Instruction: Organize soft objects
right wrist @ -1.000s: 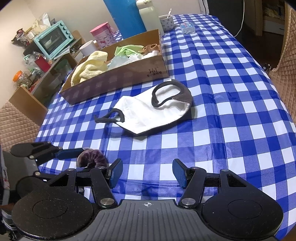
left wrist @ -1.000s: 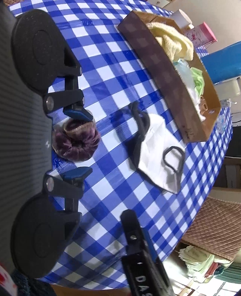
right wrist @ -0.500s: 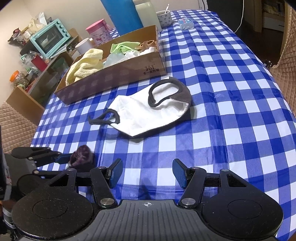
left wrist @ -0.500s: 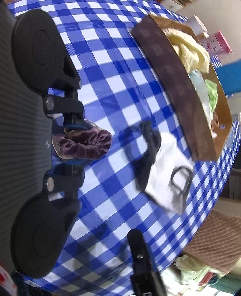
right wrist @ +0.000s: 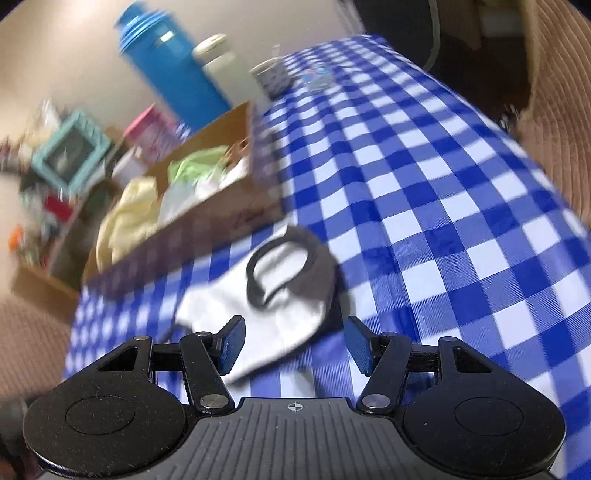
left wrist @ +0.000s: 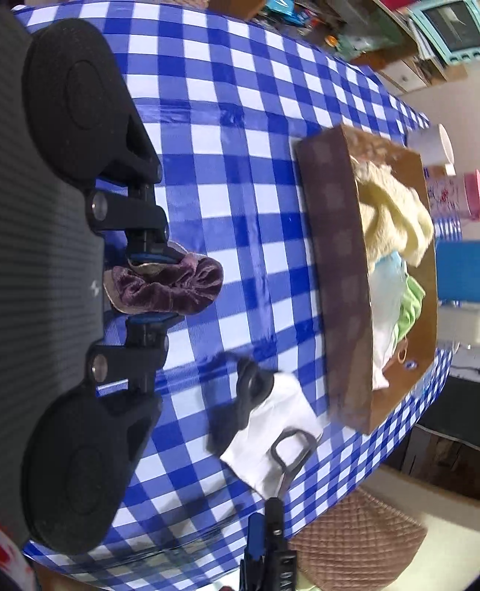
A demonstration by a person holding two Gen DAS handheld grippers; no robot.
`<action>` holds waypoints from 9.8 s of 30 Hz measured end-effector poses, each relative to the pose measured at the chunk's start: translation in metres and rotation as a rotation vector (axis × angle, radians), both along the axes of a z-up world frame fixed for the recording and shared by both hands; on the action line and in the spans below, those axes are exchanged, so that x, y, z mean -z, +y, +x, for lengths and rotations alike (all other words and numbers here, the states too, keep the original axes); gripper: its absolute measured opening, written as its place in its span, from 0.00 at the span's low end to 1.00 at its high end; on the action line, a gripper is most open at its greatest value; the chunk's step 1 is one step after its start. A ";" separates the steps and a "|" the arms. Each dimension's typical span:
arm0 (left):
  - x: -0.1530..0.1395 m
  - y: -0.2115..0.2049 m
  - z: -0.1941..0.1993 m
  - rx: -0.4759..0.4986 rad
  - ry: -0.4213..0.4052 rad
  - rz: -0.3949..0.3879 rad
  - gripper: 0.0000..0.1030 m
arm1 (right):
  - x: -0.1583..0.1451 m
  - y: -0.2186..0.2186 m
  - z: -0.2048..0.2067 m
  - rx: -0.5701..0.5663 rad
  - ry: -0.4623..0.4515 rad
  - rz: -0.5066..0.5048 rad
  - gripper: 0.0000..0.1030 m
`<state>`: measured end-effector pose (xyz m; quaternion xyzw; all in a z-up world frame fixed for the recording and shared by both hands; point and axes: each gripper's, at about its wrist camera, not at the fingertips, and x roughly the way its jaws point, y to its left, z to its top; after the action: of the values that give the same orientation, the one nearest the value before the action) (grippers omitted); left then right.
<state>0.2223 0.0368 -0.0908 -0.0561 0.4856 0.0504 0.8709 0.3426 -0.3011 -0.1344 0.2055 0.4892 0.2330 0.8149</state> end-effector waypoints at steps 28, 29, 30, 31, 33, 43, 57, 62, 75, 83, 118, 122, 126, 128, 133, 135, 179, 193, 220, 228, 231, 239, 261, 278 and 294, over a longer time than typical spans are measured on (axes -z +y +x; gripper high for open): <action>0.005 0.015 -0.014 -0.080 0.000 -0.044 0.23 | -0.007 0.132 -0.073 -0.607 -0.559 -0.422 0.09; 0.005 0.015 -0.014 -0.082 -0.002 -0.048 0.23 | -0.004 0.133 -0.073 -0.597 -0.543 -0.432 0.09; 0.005 0.017 -0.014 -0.084 -0.002 -0.051 0.23 | -0.001 0.133 -0.069 -0.595 -0.526 -0.438 0.10; 0.006 0.017 -0.014 -0.086 -0.002 -0.053 0.23 | 0.002 0.132 -0.065 -0.596 -0.514 -0.442 0.11; 0.007 0.018 -0.015 -0.088 -0.001 -0.056 0.23 | 0.007 0.136 -0.061 -0.607 -0.493 -0.465 0.20; 0.009 0.022 -0.013 -0.080 0.004 -0.061 0.23 | 0.010 0.126 -0.037 -0.707 -0.300 -0.279 0.71; 0.009 0.023 -0.010 -0.075 0.009 -0.056 0.23 | 0.016 0.131 -0.039 -0.701 -0.400 -0.387 0.29; 0.008 0.020 -0.009 -0.070 0.007 -0.051 0.23 | 0.014 0.120 -0.027 -0.643 -0.374 -0.345 0.14; -0.018 0.023 -0.007 -0.074 -0.054 -0.009 0.23 | -0.022 0.117 -0.043 -0.613 -0.465 -0.336 0.10; -0.047 0.029 0.013 -0.048 -0.136 0.029 0.23 | -0.061 0.113 -0.043 -0.601 -0.573 -0.344 0.10; -0.023 0.056 0.239 0.076 -0.133 0.103 0.23 | -0.023 0.197 0.121 -0.623 -0.545 -0.477 0.10; -0.005 0.057 0.250 0.079 -0.093 0.100 0.23 | -0.015 0.197 0.135 -0.617 -0.484 -0.432 0.10; 0.006 0.057 0.259 0.071 -0.070 0.099 0.23 | -0.010 0.199 0.145 -0.609 -0.440 -0.397 0.10; 0.009 0.057 0.262 0.072 -0.066 0.099 0.23 | -0.008 0.200 0.148 -0.607 -0.423 -0.377 0.10; 0.010 0.055 0.266 0.077 -0.055 0.102 0.24 | -0.008 0.199 0.148 -0.595 -0.409 -0.357 0.10; 0.009 0.054 0.265 0.080 -0.055 0.098 0.28 | -0.008 0.197 0.148 -0.589 -0.404 -0.349 0.10; -0.022 0.089 0.224 -0.041 -0.127 0.065 0.37 | -0.012 0.162 0.170 -0.315 -0.336 -0.103 0.16; -0.016 0.095 0.224 -0.083 -0.119 0.050 0.37 | -0.006 0.171 0.166 -0.341 -0.301 -0.133 0.17; -0.102 0.044 0.106 -0.131 -0.223 0.040 0.46 | -0.098 0.118 0.051 -0.322 -0.428 -0.050 0.66; -0.127 0.011 0.040 -0.174 -0.254 0.082 0.47 | -0.119 0.089 0.001 -0.335 -0.473 -0.001 0.70; -0.133 -0.003 0.017 -0.192 -0.258 0.103 0.47 | -0.127 0.080 -0.015 -0.344 -0.468 -0.005 0.70; -0.142 -0.034 -0.047 -0.232 -0.260 0.094 0.47 | -0.138 0.056 -0.063 -0.335 -0.441 -0.007 0.70; -0.140 -0.052 -0.163 -0.083 -0.193 0.043 0.47 | -0.150 0.043 -0.200 -0.184 -0.351 -0.093 0.70; -0.121 -0.052 -0.210 -0.025 -0.162 -0.018 0.47 | -0.136 0.050 -0.265 -0.190 -0.271 -0.176 0.70; -0.118 -0.056 -0.213 0.002 -0.160 -0.030 0.47 | -0.131 0.053 -0.270 -0.194 -0.255 -0.203 0.70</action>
<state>0.0098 -0.0195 0.0273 -0.0726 0.4153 0.0375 0.9060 0.0726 -0.2479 -0.0030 0.0427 0.4206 0.2839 0.8606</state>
